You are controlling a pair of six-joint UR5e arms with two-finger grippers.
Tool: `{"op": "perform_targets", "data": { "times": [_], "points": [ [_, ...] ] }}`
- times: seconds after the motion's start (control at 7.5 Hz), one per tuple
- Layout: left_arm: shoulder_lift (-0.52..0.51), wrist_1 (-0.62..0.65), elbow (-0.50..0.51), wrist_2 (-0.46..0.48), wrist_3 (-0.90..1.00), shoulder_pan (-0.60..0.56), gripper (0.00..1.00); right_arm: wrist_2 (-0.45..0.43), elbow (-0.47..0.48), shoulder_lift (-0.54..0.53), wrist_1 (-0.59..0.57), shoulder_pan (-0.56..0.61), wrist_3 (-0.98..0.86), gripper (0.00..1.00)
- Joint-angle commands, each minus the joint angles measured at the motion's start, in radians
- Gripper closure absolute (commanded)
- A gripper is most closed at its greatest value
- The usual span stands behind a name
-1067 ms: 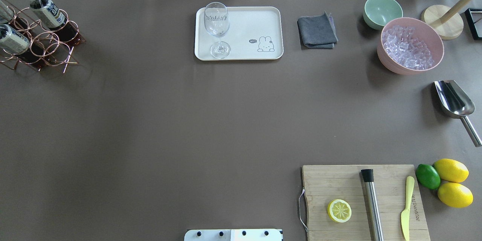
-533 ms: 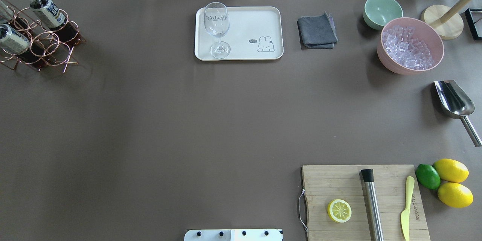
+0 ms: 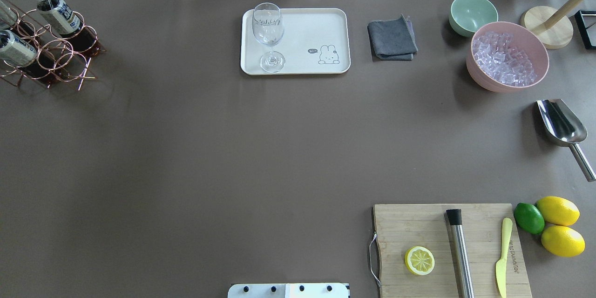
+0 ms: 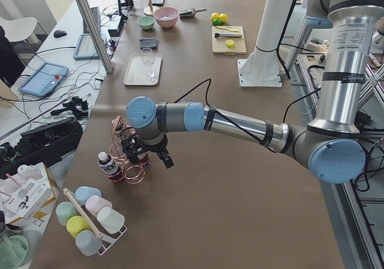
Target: Take tea from basket to plate
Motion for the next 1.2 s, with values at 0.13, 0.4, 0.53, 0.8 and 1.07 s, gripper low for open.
{"op": "perform_targets", "data": {
  "times": [0.13,0.4,0.53,0.8,1.07],
  "points": [
    [-0.13,0.03,0.012,0.002,-0.388,-0.023,0.01,0.001,0.0,-0.004,0.0,0.0,0.0,0.0],
    [-0.21,0.07,0.085,0.002,-0.418,-0.046,0.01,0.001,-0.007,-0.009,0.0,0.0,0.0,0.0],
    [-0.275,0.071,0.153,0.002,-0.478,-0.052,0.01,0.001,-0.01,-0.009,0.0,0.0,0.0,0.0],
    [-0.371,0.067,0.271,0.048,-0.51,-0.054,0.01,0.001,-0.01,-0.009,0.0,0.0,0.0,0.0],
    [-0.422,0.012,0.36,0.07,-0.644,-0.045,0.01,0.001,-0.012,-0.004,0.0,0.0,0.0,0.0]
  ]
}}
